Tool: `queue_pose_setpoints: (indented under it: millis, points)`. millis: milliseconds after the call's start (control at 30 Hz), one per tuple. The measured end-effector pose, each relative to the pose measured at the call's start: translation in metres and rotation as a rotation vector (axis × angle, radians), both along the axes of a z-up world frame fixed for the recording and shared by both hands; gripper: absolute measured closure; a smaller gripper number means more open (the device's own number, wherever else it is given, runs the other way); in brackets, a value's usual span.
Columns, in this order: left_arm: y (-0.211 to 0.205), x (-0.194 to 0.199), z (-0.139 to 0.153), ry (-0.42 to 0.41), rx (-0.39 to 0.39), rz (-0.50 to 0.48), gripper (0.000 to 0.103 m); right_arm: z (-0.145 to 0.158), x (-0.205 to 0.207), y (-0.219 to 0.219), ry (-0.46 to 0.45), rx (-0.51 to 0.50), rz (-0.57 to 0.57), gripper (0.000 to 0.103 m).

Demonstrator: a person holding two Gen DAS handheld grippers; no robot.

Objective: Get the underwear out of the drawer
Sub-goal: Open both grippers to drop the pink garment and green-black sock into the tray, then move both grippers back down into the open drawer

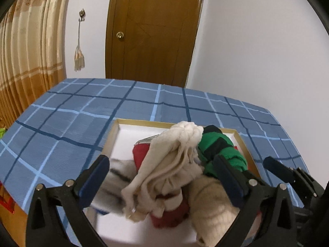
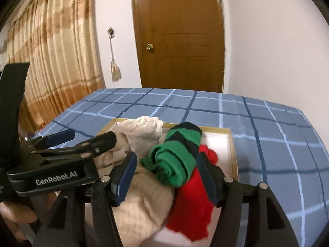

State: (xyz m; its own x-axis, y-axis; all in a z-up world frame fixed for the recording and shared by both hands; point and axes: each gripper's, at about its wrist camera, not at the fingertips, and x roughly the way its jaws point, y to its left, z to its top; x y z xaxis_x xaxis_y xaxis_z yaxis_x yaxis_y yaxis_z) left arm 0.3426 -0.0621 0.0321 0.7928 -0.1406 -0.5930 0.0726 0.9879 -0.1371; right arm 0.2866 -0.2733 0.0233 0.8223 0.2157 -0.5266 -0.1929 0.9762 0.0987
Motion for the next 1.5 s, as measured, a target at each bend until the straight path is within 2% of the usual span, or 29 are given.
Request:
queue_pose_setpoints:
  millis: [200, 400, 733, 900, 1500]
  points:
    - [0.005, -0.025, 0.001, -0.009, 0.01, -0.019, 0.0, -0.005, -0.032, -0.004, -0.015, 0.084, -0.038, 0.04]
    - [0.003, -0.051, 0.006, -0.058, 0.059, -0.041, 0.0, -0.006, -0.057, -0.01, -0.036, 0.191, -0.068, 0.04]
    - [0.011, -0.077, 0.0, -0.075, 0.091, -0.04, 0.0, -0.007, -0.089, -0.008, -0.077, 0.214, -0.117, 0.04]
    - [0.016, -0.095, -0.005, -0.098, 0.136, -0.03, 0.0, -0.008, -0.107, -0.008, -0.095, 0.232, -0.152, 0.039]
    - [0.03, -0.14, -0.03, -0.08, 0.178, -0.044, 0.0, -0.022, -0.154, 0.001, -0.086, 0.298, -0.142, 0.039]
